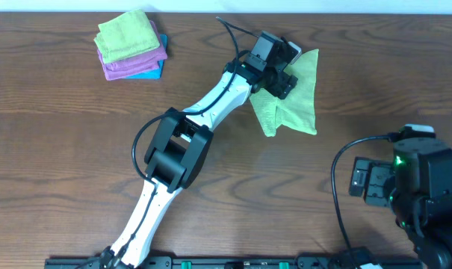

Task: Fold the cloth
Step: 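Grasp the cloth corner with the left gripper and lift it, then reach the right gripper in and grasp the cloth's right edge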

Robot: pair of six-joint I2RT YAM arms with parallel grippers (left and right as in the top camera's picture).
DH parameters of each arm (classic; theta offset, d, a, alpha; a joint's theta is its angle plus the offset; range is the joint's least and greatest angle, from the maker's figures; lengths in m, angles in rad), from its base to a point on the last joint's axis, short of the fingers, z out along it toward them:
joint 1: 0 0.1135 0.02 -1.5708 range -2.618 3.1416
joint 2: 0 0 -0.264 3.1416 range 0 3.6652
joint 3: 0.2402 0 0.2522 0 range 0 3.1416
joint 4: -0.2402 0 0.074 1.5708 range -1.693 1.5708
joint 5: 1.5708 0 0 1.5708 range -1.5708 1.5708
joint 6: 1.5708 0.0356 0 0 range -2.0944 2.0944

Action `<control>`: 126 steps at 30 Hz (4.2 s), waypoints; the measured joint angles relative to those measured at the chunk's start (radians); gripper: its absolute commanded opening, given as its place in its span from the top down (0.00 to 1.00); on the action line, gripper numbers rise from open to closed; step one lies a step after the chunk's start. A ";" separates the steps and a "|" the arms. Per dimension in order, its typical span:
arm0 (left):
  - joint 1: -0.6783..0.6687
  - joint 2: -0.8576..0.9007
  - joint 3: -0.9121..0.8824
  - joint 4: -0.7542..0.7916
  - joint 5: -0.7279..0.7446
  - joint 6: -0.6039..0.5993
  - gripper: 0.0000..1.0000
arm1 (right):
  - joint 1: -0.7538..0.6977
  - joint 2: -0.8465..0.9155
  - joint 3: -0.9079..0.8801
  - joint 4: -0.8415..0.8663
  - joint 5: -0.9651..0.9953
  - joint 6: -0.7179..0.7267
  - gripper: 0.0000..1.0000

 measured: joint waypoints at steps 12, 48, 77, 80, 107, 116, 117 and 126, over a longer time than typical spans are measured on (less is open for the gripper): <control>0.000 0.000 0.000 -0.034 -0.116 0.008 0.14 | 0.000 0.000 0.000 0.011 -0.019 0.000 0.02; -0.040 0.000 0.000 -0.141 -0.312 0.114 0.08 | 0.000 0.000 0.000 0.074 -0.041 -0.039 0.01; 0.003 0.000 0.005 -0.332 -0.910 0.038 0.44 | 0.000 0.046 0.000 0.145 -0.041 -0.079 0.11; 0.014 0.000 0.005 -0.347 -0.908 0.001 0.44 | 0.000 0.091 -0.005 0.195 -0.053 -0.088 0.17; 0.070 -0.002 0.011 -0.380 -0.727 -0.127 0.45 | -0.055 0.858 -0.182 0.812 -0.566 -0.168 0.98; 0.072 -0.002 0.016 -0.388 -0.694 -0.139 0.45 | -0.055 0.939 -0.182 0.930 -0.606 -0.190 0.98; 0.072 -0.002 0.016 -0.388 -0.694 -0.142 0.45 | -0.055 0.946 -0.182 0.940 -0.606 -0.192 0.99; 0.072 -0.002 0.016 -0.391 -0.692 -0.154 0.47 | -0.055 1.020 -0.182 0.953 -0.558 -0.208 0.99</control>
